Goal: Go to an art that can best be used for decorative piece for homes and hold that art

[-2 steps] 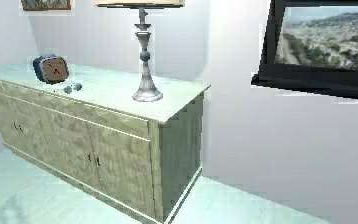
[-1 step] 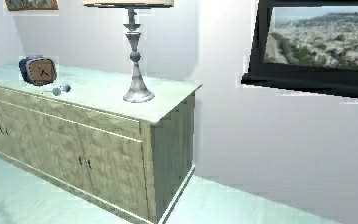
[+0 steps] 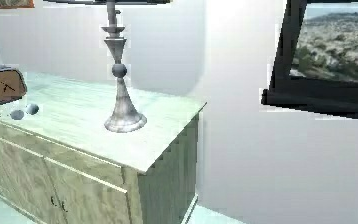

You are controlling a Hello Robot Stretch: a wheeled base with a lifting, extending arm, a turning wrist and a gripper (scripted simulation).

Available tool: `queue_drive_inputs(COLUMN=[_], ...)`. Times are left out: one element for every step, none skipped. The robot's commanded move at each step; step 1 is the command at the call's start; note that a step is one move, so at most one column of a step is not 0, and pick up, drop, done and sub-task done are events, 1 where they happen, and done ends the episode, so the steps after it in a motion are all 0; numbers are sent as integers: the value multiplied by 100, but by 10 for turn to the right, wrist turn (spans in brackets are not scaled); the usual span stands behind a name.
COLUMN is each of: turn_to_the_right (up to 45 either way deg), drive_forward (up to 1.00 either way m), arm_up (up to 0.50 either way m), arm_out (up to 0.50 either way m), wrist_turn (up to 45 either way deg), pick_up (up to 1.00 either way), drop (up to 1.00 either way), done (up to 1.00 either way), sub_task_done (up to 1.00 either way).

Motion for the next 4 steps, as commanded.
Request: queue_drive_inputs(turn_to_the_right=[-450,-180,0,-300], drive_forward=[0,0,45,0], arm_up=[0,0,0,0], arm_out=[0,0,0,0], wrist_turn=[0,0,0,0], pick_up=[0,0,0,0], drop=[0,0,0,0], done=[0,0,0,0], sub_task_done=[0,0,0,0])
